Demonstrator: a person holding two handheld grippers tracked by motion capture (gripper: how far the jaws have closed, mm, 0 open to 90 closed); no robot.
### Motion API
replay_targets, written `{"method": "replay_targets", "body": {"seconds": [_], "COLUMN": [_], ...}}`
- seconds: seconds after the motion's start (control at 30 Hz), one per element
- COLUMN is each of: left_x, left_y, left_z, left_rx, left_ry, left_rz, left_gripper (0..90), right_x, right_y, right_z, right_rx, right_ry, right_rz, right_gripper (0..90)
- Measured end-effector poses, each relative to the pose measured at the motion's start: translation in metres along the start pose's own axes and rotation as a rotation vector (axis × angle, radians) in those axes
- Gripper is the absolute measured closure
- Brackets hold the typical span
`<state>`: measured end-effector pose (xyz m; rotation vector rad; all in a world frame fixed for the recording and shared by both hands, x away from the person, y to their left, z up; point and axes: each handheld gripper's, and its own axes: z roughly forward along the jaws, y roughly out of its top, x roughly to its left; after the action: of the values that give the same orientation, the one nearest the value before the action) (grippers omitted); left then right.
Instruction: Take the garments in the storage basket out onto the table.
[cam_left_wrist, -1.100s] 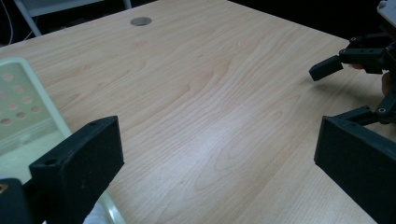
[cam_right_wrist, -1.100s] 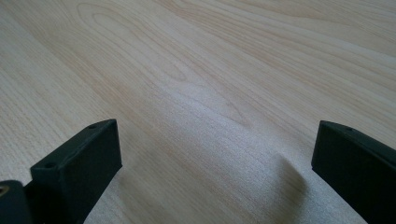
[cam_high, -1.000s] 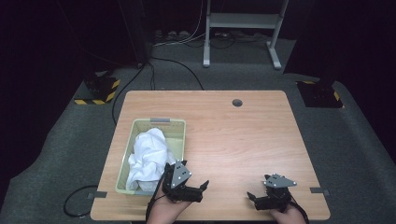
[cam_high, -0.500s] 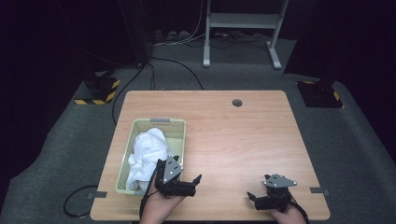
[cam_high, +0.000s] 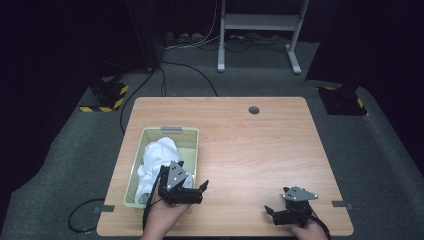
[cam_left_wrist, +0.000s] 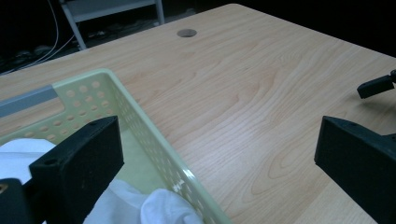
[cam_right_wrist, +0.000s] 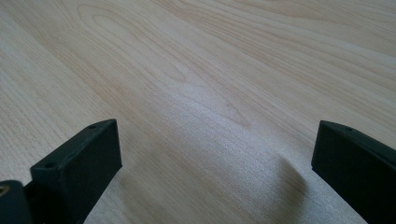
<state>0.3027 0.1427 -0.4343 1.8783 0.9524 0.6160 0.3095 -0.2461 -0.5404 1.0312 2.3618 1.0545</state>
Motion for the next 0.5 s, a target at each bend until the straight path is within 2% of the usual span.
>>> {"method": "replay_targets", "body": {"seconds": [0.5], "left_x": [0.022], "left_y": [-0.002], "left_z": [-0.008], "left_rx": [0.003], "left_ry": [0.056], "left_rz": [-0.026], "left_gripper": [1.6], "right_x": [0.000], "right_y": [0.000], "right_z": [0.000], "right_rx": [0.000], "right_ry": [0.000], "right_rz": [-0.001], "right_gripper": [0.9]}}
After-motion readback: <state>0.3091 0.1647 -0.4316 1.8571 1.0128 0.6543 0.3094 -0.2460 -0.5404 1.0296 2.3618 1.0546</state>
